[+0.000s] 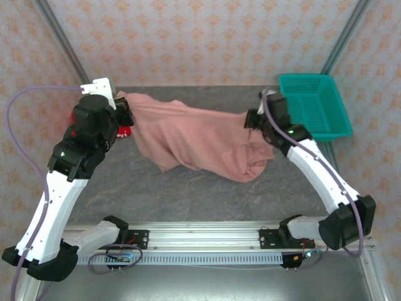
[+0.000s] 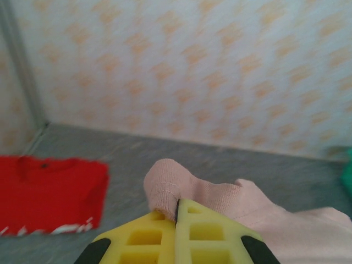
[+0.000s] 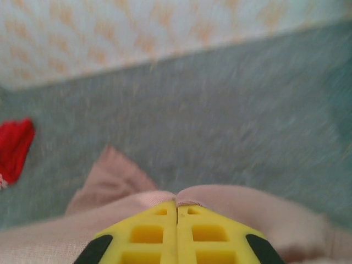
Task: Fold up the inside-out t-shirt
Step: Flatten out the T-shirt at the center of the table.
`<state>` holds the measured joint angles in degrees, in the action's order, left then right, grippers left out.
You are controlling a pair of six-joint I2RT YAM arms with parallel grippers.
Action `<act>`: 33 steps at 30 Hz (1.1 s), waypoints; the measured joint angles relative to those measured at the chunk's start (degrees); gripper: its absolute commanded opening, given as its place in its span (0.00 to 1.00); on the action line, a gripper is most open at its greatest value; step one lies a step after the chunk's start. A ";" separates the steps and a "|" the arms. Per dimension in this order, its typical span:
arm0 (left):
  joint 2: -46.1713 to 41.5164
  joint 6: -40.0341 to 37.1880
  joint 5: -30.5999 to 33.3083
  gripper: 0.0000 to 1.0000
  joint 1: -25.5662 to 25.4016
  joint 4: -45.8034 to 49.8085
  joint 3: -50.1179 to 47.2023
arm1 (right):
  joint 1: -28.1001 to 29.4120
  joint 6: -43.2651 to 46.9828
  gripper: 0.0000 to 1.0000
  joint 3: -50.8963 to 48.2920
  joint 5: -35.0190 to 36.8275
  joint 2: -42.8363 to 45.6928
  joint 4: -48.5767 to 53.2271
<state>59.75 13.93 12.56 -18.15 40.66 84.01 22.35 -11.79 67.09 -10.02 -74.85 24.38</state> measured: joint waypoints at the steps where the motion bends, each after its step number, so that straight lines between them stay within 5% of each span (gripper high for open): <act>1: 0.59 -0.11 0.42 0.00 1.70 1.07 -1.20 | 1.09 -0.42 0.30 -1.70 -0.96 -1.36 0.02; 11: 3.85 0.11 -3.19 0.00 5.55 5.51 -8.79 | 2.03 -3.08 0.49 -15.96 -6.88 -6.23 0.00; 22: 3.82 0.96 -6.71 0.00 5.55 5.35 -9.92 | 4.66 -7.80 0.54 -8.39 -16.00 -25.27 -15.56; 24: 3.82 0.96 -7.28 0.00 5.57 5.35 -9.92 | 5.18 -8.26 0.46 -7.15 -16.83 -27.63 -16.90; 28: 3.82 0.96 -7.72 0.00 5.57 5.35 -9.92 | 6.01 -8.63 0.07 -4.92 -16.39 -30.14 -18.01; 33: 3.69 0.94 -8.13 0.00 7.41 5.44 -9.90 | 2.14 -5.53 0.00 -6.73 -13.29 -23.41 -15.58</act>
<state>63.44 14.87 4.43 -10.74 46.11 74.11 24.49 -17.32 60.36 -23.31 -98.26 8.80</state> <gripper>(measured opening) 0.043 0.049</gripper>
